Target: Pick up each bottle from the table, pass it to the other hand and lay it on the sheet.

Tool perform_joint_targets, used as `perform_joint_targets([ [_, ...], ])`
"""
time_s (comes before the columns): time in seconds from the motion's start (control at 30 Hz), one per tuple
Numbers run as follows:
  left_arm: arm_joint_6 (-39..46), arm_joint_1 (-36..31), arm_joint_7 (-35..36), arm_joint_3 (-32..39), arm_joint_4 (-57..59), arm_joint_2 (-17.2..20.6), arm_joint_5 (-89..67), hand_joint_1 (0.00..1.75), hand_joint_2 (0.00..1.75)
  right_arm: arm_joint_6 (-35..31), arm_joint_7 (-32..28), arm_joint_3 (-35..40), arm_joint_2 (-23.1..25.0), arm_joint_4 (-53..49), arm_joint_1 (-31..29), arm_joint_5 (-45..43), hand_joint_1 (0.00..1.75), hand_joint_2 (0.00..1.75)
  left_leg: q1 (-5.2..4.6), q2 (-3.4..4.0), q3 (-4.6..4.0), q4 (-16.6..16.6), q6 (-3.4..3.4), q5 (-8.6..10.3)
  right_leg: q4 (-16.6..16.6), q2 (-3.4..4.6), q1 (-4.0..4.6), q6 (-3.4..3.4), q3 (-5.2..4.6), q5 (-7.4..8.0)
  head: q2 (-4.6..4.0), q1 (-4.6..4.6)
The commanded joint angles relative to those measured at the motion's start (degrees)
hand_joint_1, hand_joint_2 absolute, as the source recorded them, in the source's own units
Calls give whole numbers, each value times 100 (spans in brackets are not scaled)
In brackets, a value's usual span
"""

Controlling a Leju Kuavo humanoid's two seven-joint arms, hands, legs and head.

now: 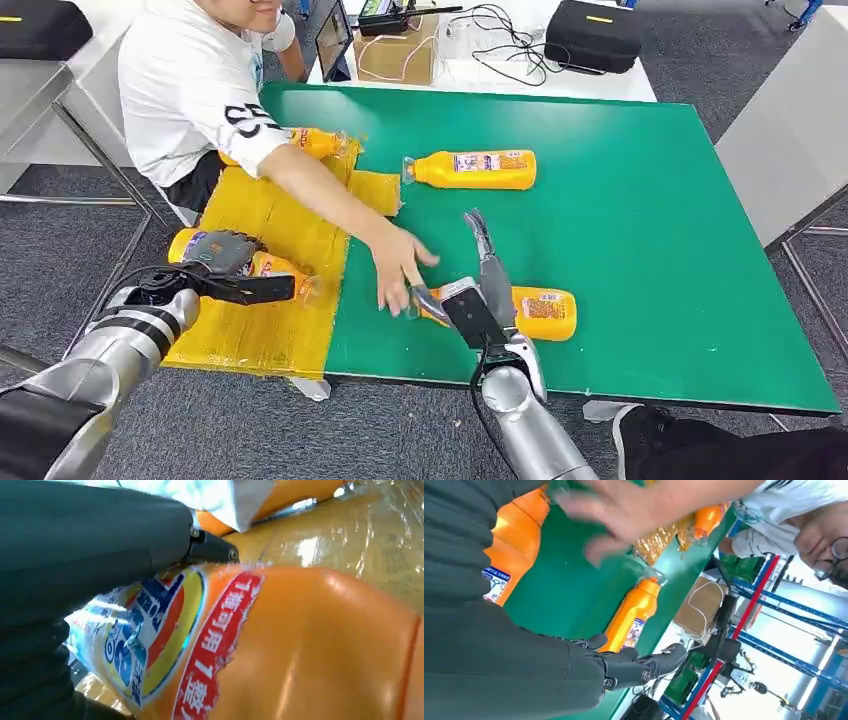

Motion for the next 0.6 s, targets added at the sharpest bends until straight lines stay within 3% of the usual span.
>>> perform_joint_targets([
  [0.03, -113, 5, 152, -495, 599, -124, -106, 175, 175, 122, -14, 192, 20, 402, -370, 25, 0, 175, -1, 7, 21, -5, -3, -5, -3, 4, 0, -5, 18, -5, -2, 0],
  [0.1, -78, 88, 134, -393, 606, -211, -9, 175, 175, 164, -10, 252, 37, 531, -452, 33, 0, 175, 0, 8, 29, -7, -4, -7, -5, 4, 1, -6, 25, -6, 0, -2],
  [0.13, 95, 146, 149, -282, 565, -257, 82, 14, 175, 175, 14, 287, 32, 580, -477, 67, 0, 175, 4, 11, 42, -6, -6, -12, -7, 6, 5, -9, 39, -9, -2, -2],
  [0.17, 391, 252, 98, -63, 517, -366, 269, 0, 175, 192, 87, 349, 17, 656, -501, 146, 0, 175, 0, 8, 39, -10, -4, -7, -7, 4, 1, -7, 34, -7, -2, -2],
  [0.6, 560, 580, -394, 459, 273, -397, 680, 0, 175, 468, 727, 811, -178, 1412, -693, 1040, 0, 175, 1, -14, 64, -13, 1, -2, -11, -15, 2, -7, 69, -6, 0, 0],
])
